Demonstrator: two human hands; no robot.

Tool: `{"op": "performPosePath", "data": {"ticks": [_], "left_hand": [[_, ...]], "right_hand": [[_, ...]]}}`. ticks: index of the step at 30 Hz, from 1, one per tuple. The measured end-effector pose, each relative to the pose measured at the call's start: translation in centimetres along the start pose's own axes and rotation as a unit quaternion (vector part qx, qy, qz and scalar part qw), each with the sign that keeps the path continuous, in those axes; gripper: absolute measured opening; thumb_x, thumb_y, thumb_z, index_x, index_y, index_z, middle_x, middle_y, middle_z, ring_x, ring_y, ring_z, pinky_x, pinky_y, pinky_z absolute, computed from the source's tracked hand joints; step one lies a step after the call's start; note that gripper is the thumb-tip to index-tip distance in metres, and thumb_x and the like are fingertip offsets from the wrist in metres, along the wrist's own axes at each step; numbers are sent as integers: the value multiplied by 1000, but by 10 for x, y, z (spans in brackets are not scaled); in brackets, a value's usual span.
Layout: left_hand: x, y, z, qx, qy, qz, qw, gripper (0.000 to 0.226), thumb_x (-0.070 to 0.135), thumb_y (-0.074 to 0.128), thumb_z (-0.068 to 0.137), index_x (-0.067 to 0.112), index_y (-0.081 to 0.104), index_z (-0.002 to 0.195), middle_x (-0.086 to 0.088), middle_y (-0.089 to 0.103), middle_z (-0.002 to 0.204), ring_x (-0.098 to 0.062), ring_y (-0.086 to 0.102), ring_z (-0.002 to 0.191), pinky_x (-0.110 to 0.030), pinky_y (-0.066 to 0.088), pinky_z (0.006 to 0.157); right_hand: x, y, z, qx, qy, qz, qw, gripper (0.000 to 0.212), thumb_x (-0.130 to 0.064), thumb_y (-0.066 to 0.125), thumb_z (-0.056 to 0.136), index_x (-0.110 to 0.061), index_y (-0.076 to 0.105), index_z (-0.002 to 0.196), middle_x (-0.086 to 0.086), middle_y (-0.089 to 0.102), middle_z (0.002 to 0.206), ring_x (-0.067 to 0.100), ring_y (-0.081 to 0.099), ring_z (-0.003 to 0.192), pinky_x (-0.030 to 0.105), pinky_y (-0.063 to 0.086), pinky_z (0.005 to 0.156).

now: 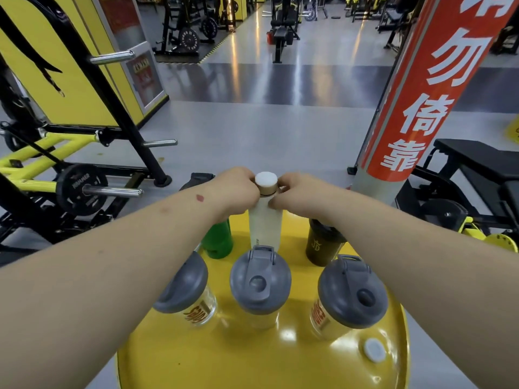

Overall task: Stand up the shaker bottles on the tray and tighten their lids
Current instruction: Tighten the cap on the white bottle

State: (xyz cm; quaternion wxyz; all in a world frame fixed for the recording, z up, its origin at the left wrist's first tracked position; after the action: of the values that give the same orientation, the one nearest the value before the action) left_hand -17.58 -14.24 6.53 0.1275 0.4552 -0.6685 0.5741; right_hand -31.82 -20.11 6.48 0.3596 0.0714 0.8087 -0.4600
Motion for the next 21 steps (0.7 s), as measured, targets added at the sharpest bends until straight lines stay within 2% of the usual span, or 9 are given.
{"op": "performPosePath", "data": {"ticks": [2,3,5,7,9,16,21], "left_hand": [[-5,4,0,-34,-35,-95,994,31,-4,48,88,11,69,105,-6,61,85,-19,52,63,-22,47,46],[-7,6,1,-43,-47,-126,990,33,-7,48,89,11,70,107,-6,66,92,-20,59,69,-24,54,52],[-10,10,6,-50,-55,-165,984,40,-9,49,88,12,70,115,-9,73,109,-25,70,91,-35,64,75],[-12,11,7,-46,-55,-172,983,44,-8,51,88,15,70,120,-10,73,118,-28,71,105,-43,62,89],[-14,13,9,-44,-56,-171,983,45,-7,52,88,17,69,122,-10,72,120,-29,70,108,-43,62,90],[-13,16,7,-51,-49,-176,982,40,-6,53,89,15,70,118,-11,72,120,-30,69,110,-44,62,91],[-14,17,6,-55,-45,-188,980,43,-9,55,87,14,69,120,-12,71,122,-31,69,111,-45,62,91]], "right_hand": [[8,5,5,-15,34,27,999,30,-21,64,84,-9,68,111,12,61,88,28,53,76,37,42,71],[11,7,6,-16,43,43,998,30,-20,63,82,-9,67,110,12,59,87,28,54,76,38,45,71],[14,9,9,-17,47,70,996,35,-22,62,78,-10,68,111,16,66,95,33,66,86,40,58,83],[15,12,11,-20,47,75,996,41,-24,61,73,-12,68,111,20,72,108,39,71,106,54,61,98],[16,13,12,-21,51,68,996,41,-22,60,72,-13,67,111,20,71,111,40,69,113,60,58,100],[20,13,8,-8,58,48,997,37,-21,62,79,-14,66,115,15,70,112,36,68,111,56,58,102],[22,11,8,-12,59,50,997,45,-26,62,72,-17,67,116,13,72,114,34,68,112,54,58,103]]}}
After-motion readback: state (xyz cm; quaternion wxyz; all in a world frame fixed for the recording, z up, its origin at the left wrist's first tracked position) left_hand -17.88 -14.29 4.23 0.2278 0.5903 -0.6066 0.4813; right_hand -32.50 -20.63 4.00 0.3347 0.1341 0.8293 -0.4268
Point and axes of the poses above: each hand's wrist, its own z-axis towards the middle knuckle, its own y-axis out of the palm, x = y × z, the point moved 4 cm from there along z, towards the middle knuckle
